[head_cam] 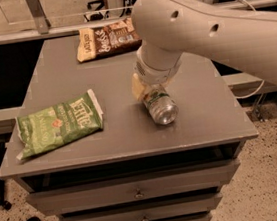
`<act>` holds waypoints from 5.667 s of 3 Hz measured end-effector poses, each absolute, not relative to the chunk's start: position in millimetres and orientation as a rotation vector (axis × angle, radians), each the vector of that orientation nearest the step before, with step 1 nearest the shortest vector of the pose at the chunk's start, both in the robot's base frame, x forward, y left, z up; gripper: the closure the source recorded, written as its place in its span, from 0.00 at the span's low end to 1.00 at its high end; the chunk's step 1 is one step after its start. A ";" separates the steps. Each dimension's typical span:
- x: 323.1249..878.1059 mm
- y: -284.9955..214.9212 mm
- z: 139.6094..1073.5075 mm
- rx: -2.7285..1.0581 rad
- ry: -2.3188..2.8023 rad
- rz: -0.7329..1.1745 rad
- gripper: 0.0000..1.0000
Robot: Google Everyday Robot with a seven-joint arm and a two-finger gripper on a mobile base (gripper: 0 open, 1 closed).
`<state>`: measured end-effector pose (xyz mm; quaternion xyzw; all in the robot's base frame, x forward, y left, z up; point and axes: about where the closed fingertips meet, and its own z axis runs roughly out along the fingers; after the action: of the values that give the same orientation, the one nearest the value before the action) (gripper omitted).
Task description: Place 7up can upright
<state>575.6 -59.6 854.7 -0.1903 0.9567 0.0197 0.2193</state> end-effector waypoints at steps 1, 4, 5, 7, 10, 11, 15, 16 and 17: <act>587.5 -47.9 883.2 -0.596 2.544 0.057 0.92; 658.0 -46.9 971.4 -0.628 2.016 0.673 1.00; 643.0 -74.4 972.9 -0.640 1.892 0.834 1.00; 577.4 -72.2 975.7 -0.927 1.611 0.791 1.00; 569.9 -58.9 989.8 -1.024 1.434 0.731 1.00; 577.7 -55.9 990.2 -1.009 1.319 0.753 1.00; 585.7 -71.1 950.8 -0.949 1.112 0.821 1.00; 589.5 -83.5 935.4 -0.946 1.086 0.839 0.98; 590.6 -91.6 927.2 -0.955 1.090 0.837 0.74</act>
Offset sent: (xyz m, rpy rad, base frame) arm 0.0512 0.0435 0.1136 0.1193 -0.3830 0.5845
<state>590.6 -91.6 927.2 -0.4236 0.4837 0.3715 0.6697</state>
